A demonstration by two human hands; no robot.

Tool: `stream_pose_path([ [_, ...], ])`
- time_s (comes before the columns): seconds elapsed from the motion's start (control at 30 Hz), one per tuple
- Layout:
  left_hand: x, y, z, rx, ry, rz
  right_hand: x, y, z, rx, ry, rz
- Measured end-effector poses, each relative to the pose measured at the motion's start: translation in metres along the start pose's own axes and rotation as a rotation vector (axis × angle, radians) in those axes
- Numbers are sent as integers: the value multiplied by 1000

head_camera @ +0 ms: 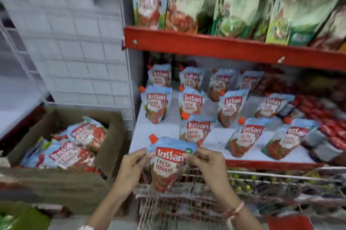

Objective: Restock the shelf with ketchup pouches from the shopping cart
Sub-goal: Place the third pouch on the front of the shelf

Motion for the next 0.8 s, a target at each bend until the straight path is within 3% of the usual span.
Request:
stream_pose_path([
  [0.23,-47,30,-51,41,183,36,36,-44,-53,-146,83,110],
  [0.47,-61,10,-75,-17,296,-183,58,-38,-79,-193,153,322],
  [0.7,-52,2,-81,-1,337,-254,66,-25,-90,-194,186,459],
  [0.8,-49,5,-89,-36,303,-269,66,-24,-98,-178,129,527],
])
Point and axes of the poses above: each hand's wrist, its own z-axis away from the middle knuckle, its own x-axis out of the palm, y = z × x, the point moved 4 cm from there along -z, towards the middle knuckle, and after that the axes turned 7 degrees about -z, right-handed, at the moved point
